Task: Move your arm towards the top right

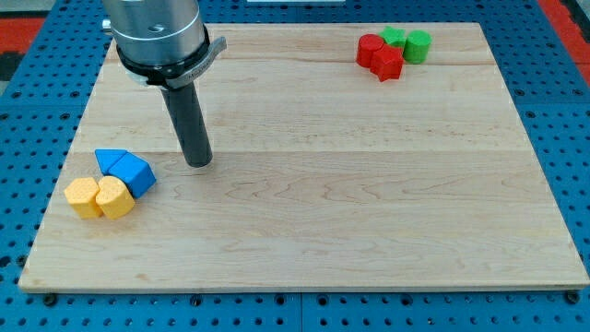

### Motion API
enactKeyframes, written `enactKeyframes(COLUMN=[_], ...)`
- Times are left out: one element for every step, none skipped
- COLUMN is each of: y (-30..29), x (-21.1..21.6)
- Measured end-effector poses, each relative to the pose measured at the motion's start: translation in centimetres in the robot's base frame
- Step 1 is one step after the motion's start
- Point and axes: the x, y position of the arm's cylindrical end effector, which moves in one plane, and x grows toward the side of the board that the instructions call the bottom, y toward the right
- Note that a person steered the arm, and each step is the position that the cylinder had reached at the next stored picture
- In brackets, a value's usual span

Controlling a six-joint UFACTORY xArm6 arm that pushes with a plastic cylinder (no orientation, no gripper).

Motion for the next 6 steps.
enactKeyframes(y=[0.3, 7.1, 17.1, 30.1, 32.0, 33.7], x=[0.2, -0.2, -2.0, -8.3, -13.9, -14.7])
